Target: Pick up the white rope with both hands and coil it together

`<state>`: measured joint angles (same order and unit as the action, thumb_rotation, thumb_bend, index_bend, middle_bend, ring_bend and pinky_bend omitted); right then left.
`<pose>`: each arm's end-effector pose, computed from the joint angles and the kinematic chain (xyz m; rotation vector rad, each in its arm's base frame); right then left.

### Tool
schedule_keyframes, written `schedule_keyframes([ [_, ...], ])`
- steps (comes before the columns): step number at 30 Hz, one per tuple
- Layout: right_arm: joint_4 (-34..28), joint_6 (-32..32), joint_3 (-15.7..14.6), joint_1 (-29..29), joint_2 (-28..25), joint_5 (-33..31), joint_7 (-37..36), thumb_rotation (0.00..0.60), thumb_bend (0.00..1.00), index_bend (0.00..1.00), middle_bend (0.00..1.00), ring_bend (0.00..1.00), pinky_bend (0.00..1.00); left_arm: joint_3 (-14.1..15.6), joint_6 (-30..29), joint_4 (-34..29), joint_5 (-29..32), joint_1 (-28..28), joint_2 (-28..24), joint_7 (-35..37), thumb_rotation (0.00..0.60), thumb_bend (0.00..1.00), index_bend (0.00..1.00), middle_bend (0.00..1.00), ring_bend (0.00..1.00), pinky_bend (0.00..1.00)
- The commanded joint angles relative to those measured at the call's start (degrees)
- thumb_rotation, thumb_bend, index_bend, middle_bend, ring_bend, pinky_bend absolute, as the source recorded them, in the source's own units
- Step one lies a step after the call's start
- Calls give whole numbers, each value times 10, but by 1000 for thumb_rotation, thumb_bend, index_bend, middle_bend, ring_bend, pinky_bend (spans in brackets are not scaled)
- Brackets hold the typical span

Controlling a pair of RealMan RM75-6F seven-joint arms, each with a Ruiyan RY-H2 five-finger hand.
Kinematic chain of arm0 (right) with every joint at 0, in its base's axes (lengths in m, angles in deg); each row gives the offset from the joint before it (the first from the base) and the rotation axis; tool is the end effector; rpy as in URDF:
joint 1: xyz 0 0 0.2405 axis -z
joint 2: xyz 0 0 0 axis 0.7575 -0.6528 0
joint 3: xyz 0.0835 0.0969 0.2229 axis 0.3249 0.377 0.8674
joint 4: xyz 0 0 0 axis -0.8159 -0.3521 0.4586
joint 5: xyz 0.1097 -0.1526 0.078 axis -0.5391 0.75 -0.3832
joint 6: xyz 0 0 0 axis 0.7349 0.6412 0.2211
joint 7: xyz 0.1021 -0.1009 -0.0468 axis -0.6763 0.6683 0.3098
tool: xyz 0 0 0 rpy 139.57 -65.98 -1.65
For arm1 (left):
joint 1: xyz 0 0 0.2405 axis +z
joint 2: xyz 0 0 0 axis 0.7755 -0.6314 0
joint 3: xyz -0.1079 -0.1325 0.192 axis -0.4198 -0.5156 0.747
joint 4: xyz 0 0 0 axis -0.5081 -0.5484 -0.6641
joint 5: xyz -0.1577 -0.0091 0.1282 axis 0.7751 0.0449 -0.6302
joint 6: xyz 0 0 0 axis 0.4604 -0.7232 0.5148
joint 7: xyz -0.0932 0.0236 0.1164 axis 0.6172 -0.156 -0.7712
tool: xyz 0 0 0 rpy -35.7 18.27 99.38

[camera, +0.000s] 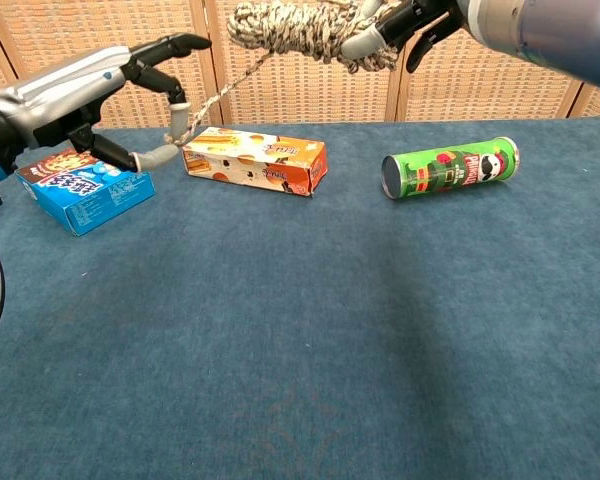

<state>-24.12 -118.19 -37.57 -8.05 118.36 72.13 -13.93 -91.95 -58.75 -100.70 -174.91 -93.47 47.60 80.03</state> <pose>-0.0261 -0.3901 0.0586 1.2010 -1.4419 1.3910 -0.1444 0.3551 0.0322 -1.9150 -0.6510 -1.4536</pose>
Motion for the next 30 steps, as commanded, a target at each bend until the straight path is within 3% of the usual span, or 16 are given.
schedule_keyframes([
  [1, 6, -17, -11, -8, 15, 18, 26, 600, 626, 730, 777, 568, 592, -13, -11, -36, -18, -13, -15, -71, 600, 587, 883, 0, 0, 0],
  [5, 12, -27, -15, -12, 27, 26, 51, 600, 626, 729, 778, 568, 592, -24, -17, -83, -35, -23, -33, -145, 600, 587, 885, 0, 0, 0],
  [11, 27, -32, -25, -14, 38, 40, 85, 600, 626, 730, 778, 568, 593, -35, 4, -144, -32, -34, -52, -199, 600, 587, 887, 0, 0, 0],
  [18, 33, -23, -25, -12, 48, 50, 102, 600, 625, 730, 777, 568, 592, -54, 50, -210, 23, -42, -56, -239, 600, 587, 887, 0, 0, 0],
  [30, 41, 1, -50, -5, 50, 92, 131, 600, 626, 730, 778, 568, 592, -109, 92, -240, 127, -57, -24, -177, 600, 587, 887, 0, 0, 0],
])
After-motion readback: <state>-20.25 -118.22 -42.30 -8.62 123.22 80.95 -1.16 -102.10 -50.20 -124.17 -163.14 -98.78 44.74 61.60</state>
